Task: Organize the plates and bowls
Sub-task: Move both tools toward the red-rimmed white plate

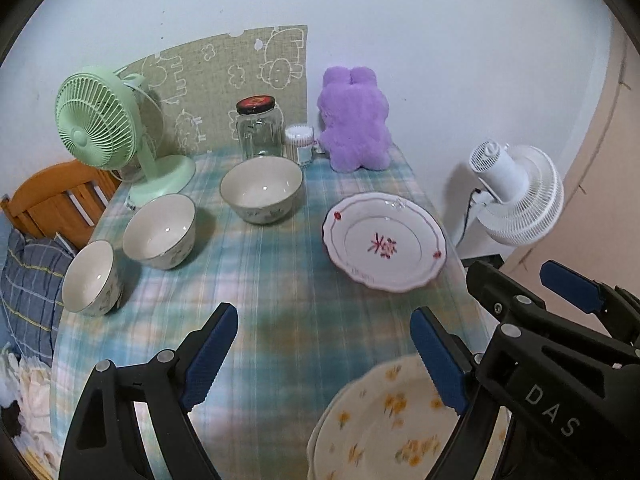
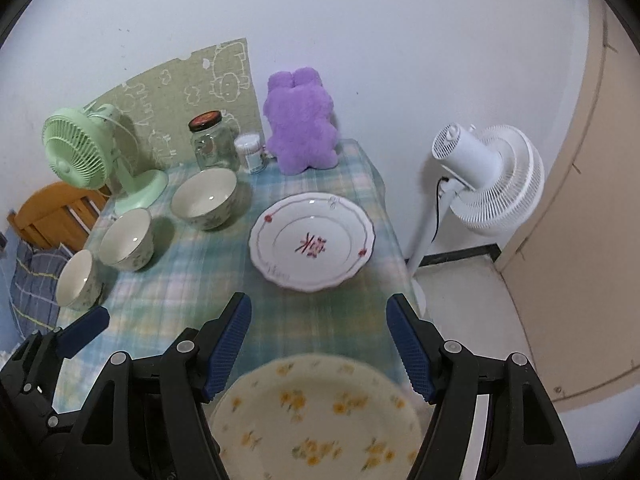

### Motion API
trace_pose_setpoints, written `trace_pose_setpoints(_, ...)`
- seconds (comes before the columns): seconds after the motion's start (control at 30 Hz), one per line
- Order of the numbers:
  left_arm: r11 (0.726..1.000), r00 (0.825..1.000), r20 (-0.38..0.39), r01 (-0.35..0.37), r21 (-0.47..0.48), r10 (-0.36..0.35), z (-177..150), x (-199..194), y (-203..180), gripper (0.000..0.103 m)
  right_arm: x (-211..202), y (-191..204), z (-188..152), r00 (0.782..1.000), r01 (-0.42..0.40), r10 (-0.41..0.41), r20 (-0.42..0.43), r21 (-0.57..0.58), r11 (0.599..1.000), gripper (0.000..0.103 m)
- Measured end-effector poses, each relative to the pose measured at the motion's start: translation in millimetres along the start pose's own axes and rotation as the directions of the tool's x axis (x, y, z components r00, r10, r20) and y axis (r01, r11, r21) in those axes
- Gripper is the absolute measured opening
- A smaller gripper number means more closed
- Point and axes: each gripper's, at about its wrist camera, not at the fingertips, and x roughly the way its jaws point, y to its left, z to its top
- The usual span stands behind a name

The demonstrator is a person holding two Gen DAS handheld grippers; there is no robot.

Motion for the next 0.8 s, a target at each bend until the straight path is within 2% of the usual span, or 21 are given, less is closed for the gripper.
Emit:
trace_pose_setpoints(0.33, 0.998, 0.999, -0.003, -0.048, -0.035, 0.048, 40.0, 55.7, -18.6, 0.089, 58.9, -21.3, 48.0, 1.000, -0.027, 0.027, -0.009, -0.031, 0.999, 0.073)
trace_pose_setpoints(0.7, 0.991, 0.993, -0.029, -0.115, -0.062, 0.113, 68.7, 125.8, -28.0, 0.088, 134.7, -41.4, 77.4, 0.998, -0.056, 0.055, -0.028, -0.028, 0.998, 0.073)
trace_pose_setpoints(0.8, 0.989, 0.991, -0.043, -0.131, -0.063, 0.129, 73.4, 138.5, -27.9, 0.081, 150.7, -43.3, 83.2, 0.997, -0.067, 0.066, -0.036, -0.017, 0.998, 0.073)
